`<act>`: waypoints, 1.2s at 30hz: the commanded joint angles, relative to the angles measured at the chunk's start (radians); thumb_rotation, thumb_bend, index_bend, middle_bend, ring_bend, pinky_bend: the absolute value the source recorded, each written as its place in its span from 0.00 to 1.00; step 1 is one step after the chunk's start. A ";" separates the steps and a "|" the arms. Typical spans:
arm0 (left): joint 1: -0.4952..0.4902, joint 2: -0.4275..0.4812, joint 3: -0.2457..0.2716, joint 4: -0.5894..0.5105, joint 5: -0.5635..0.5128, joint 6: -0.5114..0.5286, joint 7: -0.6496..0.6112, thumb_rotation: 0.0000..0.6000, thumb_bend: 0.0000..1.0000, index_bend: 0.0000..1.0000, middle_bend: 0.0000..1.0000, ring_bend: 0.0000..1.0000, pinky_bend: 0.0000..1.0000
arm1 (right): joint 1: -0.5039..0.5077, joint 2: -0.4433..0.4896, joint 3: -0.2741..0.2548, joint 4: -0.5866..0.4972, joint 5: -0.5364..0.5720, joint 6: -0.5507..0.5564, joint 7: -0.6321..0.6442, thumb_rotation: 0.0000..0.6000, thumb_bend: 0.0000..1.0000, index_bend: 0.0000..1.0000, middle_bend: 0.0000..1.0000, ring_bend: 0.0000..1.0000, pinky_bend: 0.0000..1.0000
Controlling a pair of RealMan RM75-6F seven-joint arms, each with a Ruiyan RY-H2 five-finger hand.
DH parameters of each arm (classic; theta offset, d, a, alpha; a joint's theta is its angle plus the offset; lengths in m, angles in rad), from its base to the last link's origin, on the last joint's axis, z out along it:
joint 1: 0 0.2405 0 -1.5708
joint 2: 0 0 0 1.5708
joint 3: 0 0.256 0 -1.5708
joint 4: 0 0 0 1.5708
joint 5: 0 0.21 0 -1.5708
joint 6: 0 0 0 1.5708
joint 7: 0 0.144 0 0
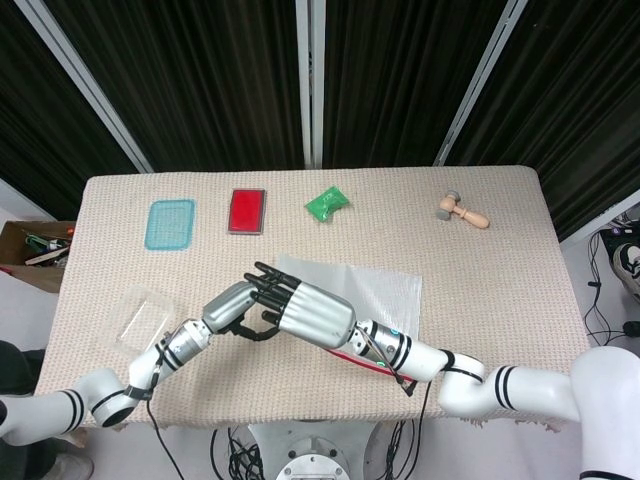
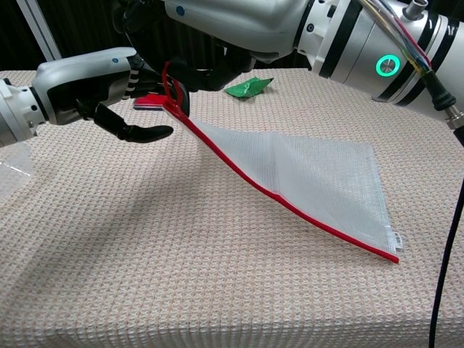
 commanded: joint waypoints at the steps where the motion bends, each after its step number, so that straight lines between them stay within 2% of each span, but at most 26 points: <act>1: -0.002 -0.009 0.001 0.004 -0.010 -0.001 -0.020 1.00 0.36 0.54 0.18 0.09 0.13 | 0.000 -0.002 -0.001 0.000 -0.001 0.001 0.001 1.00 0.48 0.80 0.24 0.00 0.00; 4: -0.002 -0.021 0.000 0.013 -0.021 0.001 -0.054 1.00 0.38 0.61 0.23 0.10 0.13 | -0.001 -0.003 -0.004 0.002 -0.004 0.002 -0.002 1.00 0.48 0.80 0.24 0.00 0.00; 8: 0.011 -0.046 0.000 0.031 -0.041 0.023 -0.159 1.00 0.43 0.67 0.26 0.11 0.14 | -0.015 -0.004 -0.019 0.004 -0.012 0.018 -0.011 1.00 0.48 0.80 0.24 0.00 0.00; 19: 0.031 -0.068 0.026 0.079 -0.042 0.054 -0.355 1.00 0.47 0.68 0.27 0.11 0.14 | -0.069 -0.010 -0.070 0.024 -0.068 0.091 -0.052 1.00 0.48 0.81 0.24 0.00 0.00; 36: 0.038 -0.080 0.034 0.106 -0.047 0.072 -0.551 1.00 0.47 0.69 0.27 0.11 0.13 | -0.141 0.002 -0.127 0.035 -0.128 0.144 -0.090 1.00 0.48 0.82 0.24 0.00 0.00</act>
